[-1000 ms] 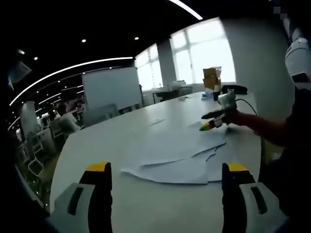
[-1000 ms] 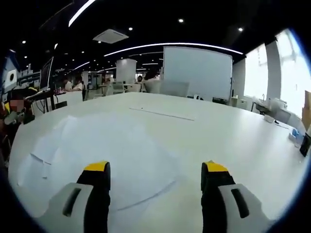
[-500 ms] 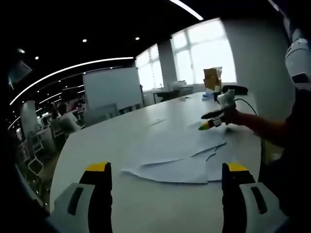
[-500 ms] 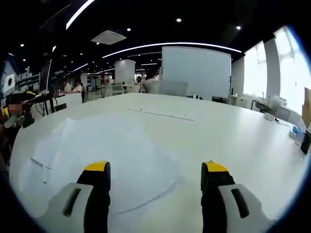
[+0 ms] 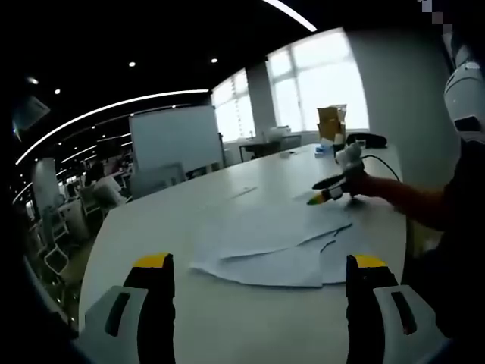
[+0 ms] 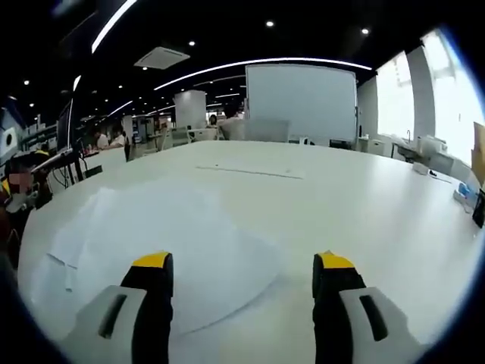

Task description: Organize the stack of printing papers by aligning and flattening the scattered papers on the table

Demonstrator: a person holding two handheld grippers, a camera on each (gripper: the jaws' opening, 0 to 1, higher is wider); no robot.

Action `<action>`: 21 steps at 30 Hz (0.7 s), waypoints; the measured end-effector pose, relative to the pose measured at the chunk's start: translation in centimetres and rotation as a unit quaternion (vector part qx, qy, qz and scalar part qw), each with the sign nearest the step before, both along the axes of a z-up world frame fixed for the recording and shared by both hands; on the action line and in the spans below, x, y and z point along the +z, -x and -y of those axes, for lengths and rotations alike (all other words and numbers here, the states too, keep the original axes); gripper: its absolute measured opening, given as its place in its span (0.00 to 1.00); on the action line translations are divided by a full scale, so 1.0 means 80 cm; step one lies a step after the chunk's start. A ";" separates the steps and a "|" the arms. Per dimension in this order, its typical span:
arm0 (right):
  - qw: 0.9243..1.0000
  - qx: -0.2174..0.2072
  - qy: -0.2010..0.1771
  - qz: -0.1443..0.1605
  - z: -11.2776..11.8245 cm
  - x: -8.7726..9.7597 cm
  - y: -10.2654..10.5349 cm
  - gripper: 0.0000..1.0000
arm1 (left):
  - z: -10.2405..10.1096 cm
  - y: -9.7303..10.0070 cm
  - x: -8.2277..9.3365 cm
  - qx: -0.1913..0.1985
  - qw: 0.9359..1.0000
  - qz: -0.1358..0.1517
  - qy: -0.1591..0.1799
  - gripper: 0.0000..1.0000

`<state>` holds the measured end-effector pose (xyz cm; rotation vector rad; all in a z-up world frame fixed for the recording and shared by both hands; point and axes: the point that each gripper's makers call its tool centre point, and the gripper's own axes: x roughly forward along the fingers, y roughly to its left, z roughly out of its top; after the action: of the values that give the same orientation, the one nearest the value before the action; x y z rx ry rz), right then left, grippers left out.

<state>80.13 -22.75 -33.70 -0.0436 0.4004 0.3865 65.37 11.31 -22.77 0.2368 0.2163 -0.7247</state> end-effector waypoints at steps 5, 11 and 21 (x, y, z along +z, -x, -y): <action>1.000 0.000 -0.004 -0.002 -0.001 -0.002 0.000 0.69 | 0.002 0.000 0.001 -0.003 1.000 0.000 0.001 0.96; 1.000 0.002 -0.009 -0.009 -0.004 -0.005 0.003 0.63 | 0.002 0.002 0.001 -0.004 1.000 0.001 0.001 0.96; 1.000 0.001 -0.015 -0.013 -0.008 -0.008 0.005 0.59 | 0.000 0.001 -0.002 -0.002 1.000 0.000 0.000 0.96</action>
<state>79.71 -22.11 -34.31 -0.0093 0.4202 0.3963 65.26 11.33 -22.93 0.2381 0.2157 -0.7283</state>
